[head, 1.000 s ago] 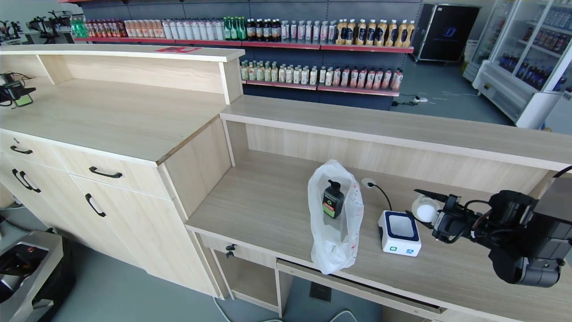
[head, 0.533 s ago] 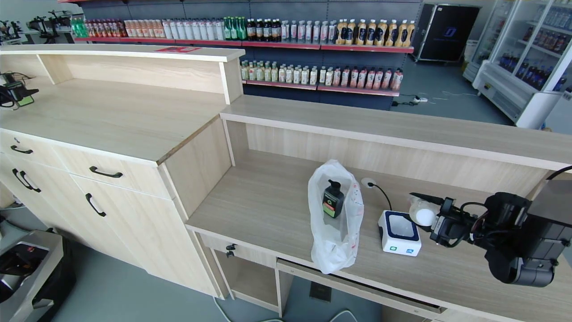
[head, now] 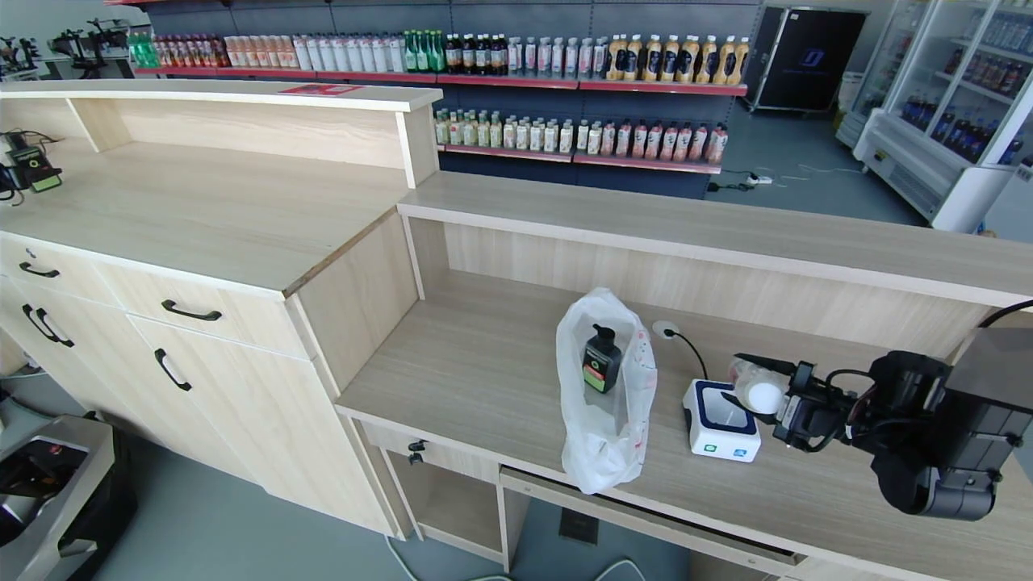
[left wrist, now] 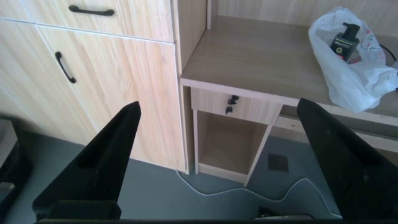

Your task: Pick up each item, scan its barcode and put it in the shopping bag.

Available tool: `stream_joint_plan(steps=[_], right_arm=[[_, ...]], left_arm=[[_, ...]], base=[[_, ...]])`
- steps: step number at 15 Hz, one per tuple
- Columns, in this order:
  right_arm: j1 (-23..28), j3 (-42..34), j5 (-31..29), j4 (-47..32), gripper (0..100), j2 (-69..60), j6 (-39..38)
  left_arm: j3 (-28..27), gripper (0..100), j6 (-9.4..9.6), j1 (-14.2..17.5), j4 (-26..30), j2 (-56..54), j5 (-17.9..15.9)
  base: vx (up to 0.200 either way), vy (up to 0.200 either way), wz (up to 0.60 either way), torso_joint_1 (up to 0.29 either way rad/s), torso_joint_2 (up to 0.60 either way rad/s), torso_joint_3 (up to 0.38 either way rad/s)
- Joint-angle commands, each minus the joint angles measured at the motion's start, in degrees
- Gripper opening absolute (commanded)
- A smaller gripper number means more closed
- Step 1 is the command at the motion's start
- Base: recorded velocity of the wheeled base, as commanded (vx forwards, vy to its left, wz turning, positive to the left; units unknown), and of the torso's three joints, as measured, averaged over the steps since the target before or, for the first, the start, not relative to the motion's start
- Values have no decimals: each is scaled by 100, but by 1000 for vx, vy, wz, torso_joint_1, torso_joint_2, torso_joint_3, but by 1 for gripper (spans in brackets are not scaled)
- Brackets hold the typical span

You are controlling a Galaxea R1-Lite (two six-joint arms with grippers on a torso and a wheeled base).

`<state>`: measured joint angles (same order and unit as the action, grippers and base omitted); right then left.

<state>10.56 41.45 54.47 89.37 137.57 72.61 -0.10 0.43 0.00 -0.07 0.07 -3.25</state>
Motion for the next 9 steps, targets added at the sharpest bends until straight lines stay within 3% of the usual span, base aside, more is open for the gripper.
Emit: stream_joint_plan(steps=[1, 9], right_arm=[[-1, 4, 2, 2, 0, 59, -1], [-124, 302, -6, -7, 0, 226, -36]], left_arm=[[1, 100, -8, 0, -1, 1, 0], [1, 100, 1, 0, -1, 1, 0]], base=[[0, 0, 0, 0, 0, 0], [0, 0, 0, 0, 0, 0]])
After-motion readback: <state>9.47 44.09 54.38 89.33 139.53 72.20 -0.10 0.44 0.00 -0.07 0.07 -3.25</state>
